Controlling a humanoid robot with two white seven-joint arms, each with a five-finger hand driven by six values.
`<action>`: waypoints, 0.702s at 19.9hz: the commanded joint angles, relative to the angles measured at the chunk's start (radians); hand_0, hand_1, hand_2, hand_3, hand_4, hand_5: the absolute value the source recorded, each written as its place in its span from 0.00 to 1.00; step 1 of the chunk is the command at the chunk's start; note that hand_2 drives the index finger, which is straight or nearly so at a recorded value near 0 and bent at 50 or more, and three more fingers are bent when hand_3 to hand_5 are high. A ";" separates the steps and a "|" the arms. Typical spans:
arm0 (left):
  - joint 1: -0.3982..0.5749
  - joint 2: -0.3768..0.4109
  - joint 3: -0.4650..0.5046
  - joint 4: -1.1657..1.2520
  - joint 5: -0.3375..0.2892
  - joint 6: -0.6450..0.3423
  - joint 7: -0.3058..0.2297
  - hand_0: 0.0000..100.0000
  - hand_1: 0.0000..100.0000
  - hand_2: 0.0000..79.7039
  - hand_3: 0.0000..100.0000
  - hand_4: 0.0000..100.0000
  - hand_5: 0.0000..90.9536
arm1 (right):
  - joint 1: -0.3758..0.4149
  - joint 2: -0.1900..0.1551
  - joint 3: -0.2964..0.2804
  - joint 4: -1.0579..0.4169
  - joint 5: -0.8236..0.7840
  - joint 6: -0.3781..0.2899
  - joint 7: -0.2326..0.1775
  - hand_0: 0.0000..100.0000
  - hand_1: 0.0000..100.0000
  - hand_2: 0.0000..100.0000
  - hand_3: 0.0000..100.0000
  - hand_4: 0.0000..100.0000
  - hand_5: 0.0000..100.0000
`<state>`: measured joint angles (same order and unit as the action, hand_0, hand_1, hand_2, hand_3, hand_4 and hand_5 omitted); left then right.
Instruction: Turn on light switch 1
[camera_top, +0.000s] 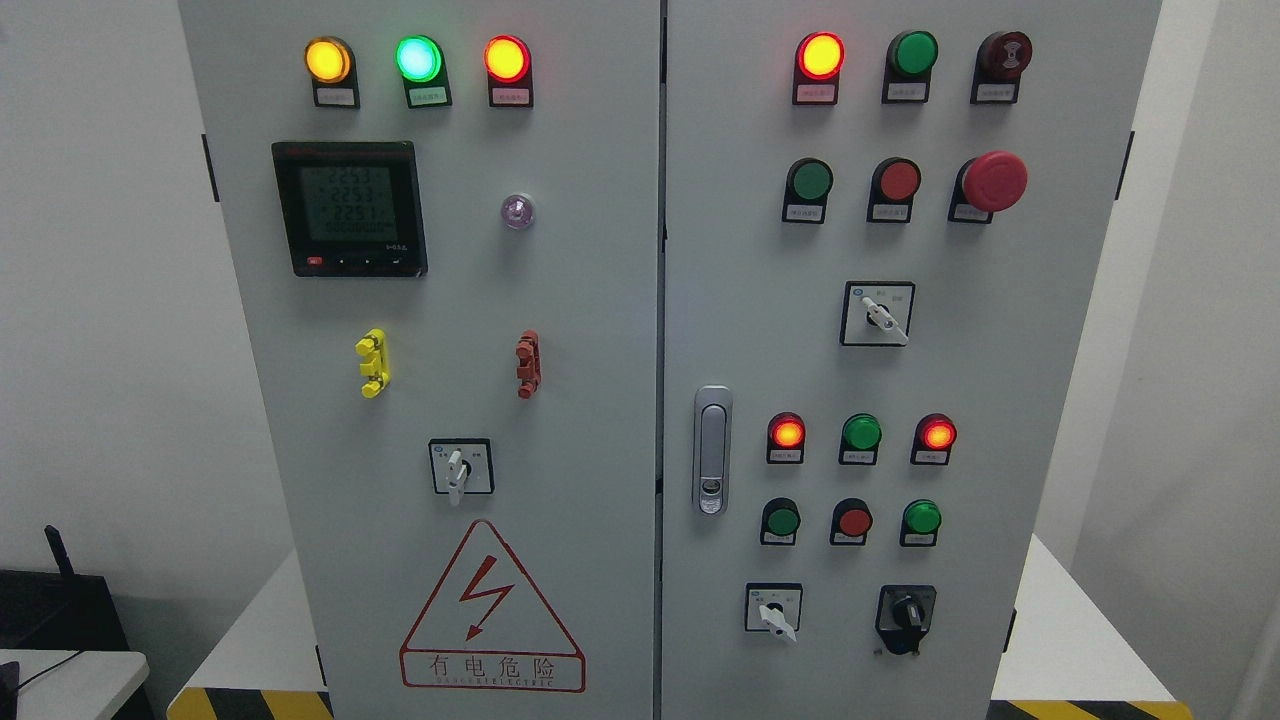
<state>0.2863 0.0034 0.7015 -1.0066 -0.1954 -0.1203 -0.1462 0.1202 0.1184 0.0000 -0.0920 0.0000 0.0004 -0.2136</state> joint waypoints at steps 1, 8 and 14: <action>0.007 0.013 0.177 -0.489 0.007 -0.053 -0.080 0.40 0.19 0.21 0.42 0.46 0.13 | -0.001 0.001 0.023 0.000 0.005 0.000 0.000 0.12 0.39 0.00 0.00 0.00 0.00; -0.024 0.043 0.181 -0.639 0.095 -0.222 -0.206 0.39 0.16 0.39 0.52 0.57 0.31 | -0.001 0.001 0.023 0.000 0.005 0.000 0.000 0.12 0.39 0.00 0.00 0.00 0.00; -0.042 0.082 0.150 -0.760 0.125 -0.262 -0.228 0.34 0.17 0.45 0.58 0.61 0.40 | 0.000 0.000 0.023 0.000 0.005 0.000 0.000 0.12 0.39 0.00 0.00 0.00 0.00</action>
<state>0.2639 0.0343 0.8240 -1.4730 -0.1036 -0.3591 -0.3644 0.1197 0.1185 0.0000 -0.0921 0.0000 0.0004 -0.2136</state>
